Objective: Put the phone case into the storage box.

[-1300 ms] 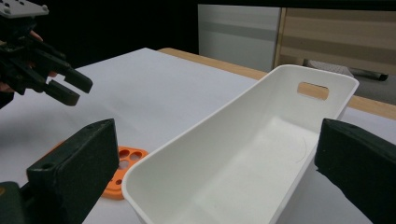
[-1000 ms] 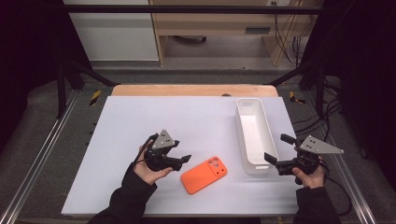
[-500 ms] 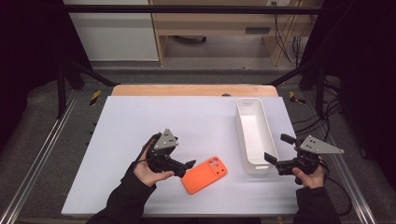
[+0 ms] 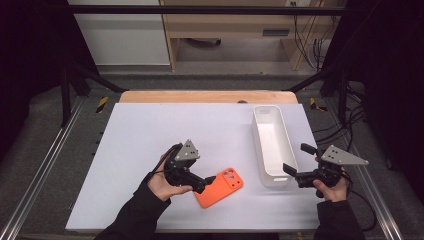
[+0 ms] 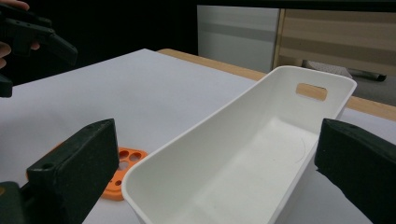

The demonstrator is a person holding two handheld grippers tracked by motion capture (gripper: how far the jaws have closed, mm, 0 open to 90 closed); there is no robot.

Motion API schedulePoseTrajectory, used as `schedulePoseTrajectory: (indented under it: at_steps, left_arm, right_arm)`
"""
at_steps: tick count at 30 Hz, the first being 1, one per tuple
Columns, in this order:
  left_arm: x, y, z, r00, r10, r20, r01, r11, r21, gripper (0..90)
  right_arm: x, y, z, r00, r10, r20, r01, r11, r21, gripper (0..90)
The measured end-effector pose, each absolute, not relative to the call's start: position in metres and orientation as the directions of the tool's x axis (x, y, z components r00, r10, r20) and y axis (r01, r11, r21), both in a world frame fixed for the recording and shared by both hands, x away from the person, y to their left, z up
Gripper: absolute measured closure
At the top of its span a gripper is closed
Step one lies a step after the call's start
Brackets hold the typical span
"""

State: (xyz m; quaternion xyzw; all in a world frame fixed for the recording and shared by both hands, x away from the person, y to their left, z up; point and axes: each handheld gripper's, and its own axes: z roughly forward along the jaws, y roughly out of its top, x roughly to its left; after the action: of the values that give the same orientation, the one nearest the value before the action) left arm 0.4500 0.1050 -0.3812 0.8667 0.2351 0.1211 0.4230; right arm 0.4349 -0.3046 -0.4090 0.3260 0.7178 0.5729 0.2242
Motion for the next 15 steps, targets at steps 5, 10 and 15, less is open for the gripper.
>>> schedulePoseTrajectory:
  at_steps: [5, 10, 15]
  left_arm:
    - [0.454, 0.096, -0.384, 0.863, 0.505, 0.007, 0.312, -0.544, 0.779, 0.0]
    - [0.458, 0.086, -0.391, 0.869, 0.494, 0.004, 0.318, -0.564, 0.762, 0.0]
    - [0.458, 0.077, -0.401, 0.87, 0.493, -0.002, 0.33, -0.58, 0.745, 0.0]
  right_arm:
    - [0.435, -0.304, -0.409, -0.688, 0.724, 0.047, 0.21, 0.136, 0.968, 0.4]
    - [0.435, -0.305, -0.409, -0.687, 0.725, 0.051, 0.211, 0.132, 0.969, 0.4]
    - [0.435, -0.305, -0.409, -0.687, 0.725, 0.05, 0.21, 0.133, 0.969, 0.4]
